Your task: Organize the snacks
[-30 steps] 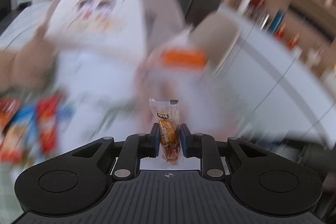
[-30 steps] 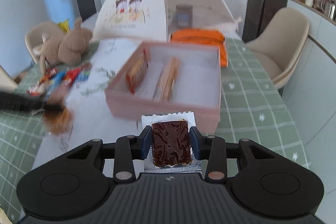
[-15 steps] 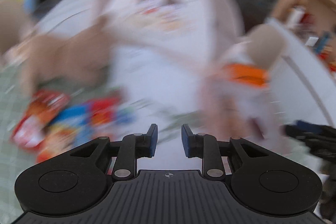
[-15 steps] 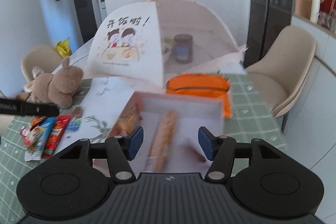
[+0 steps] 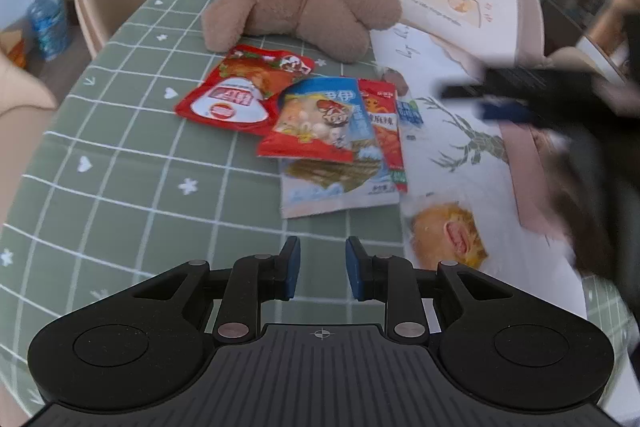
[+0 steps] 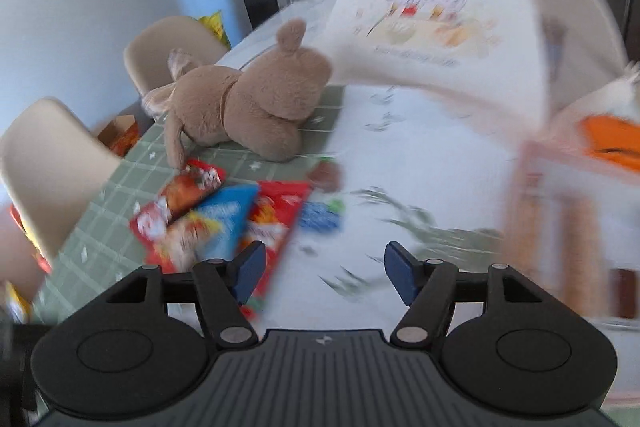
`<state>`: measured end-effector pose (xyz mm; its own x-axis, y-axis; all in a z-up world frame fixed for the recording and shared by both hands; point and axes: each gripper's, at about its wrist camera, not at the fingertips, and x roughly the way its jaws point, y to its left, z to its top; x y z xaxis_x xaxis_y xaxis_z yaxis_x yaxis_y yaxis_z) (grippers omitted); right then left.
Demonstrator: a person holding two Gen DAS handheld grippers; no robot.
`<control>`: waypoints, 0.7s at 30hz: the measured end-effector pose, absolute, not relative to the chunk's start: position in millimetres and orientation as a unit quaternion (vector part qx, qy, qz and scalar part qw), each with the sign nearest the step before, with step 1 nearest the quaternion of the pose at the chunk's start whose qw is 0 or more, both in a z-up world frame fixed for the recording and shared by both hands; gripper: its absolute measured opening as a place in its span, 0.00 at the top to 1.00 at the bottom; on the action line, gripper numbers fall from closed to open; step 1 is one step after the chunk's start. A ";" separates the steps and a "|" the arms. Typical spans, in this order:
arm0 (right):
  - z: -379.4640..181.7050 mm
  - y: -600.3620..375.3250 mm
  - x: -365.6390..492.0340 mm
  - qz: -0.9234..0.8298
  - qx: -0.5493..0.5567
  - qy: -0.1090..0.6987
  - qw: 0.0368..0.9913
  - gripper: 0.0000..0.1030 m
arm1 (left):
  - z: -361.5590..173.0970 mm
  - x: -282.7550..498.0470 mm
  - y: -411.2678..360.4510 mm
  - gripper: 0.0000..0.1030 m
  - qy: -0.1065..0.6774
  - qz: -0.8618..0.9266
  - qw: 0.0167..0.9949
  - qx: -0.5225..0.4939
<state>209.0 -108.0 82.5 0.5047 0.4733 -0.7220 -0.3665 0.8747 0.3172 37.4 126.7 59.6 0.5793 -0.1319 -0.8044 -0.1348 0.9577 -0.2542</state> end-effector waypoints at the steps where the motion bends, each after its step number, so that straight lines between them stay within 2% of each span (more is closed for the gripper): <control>1: 76.5 -96.3 225.7 0.232 0.075 0.446 0.861 0.36 | 59.8 32.5 131.5 0.73 0.458 -0.006 0.877 -0.145; 4: 60.8 -59.1 270.8 0.202 0.070 0.464 0.860 0.36 | 55.3 24.5 142.0 0.73 0.462 -0.025 0.873 -0.154; 7: 46.1 -22.9 291.7 0.176 0.006 0.468 0.866 0.40 | 47.5 21.6 149.6 0.73 0.475 -0.049 0.865 -0.157; 10: 38.8 -6.4 287.6 0.196 -0.061 0.470 0.858 0.61 | 40.3 23.7 159.2 0.73 0.478 -0.061 0.862 -0.157; 12: 37.1 -8.4 273.9 0.210 -0.092 0.467 0.854 0.65 | 35.5 29.8 165.5 0.73 0.478 -0.060 0.860 -0.168; 16: 37.0 -30.8 235.3 0.226 -0.103 0.474 0.845 0.66 | 33.8 41.6 162.7 0.73 0.474 -0.078 0.858 -0.183; 21: 40.0 -65.9 180.0 0.249 -0.101 0.490 0.829 0.65 | 35.2 55.2 134.9 0.73 0.476 -0.111 0.858 -0.156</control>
<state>180.0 -65.9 40.0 0.3949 0.3145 -0.8632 -0.5120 0.8555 0.0774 55.2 134.9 35.2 0.5218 -0.3393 -0.7827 0.0427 0.9267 -0.3733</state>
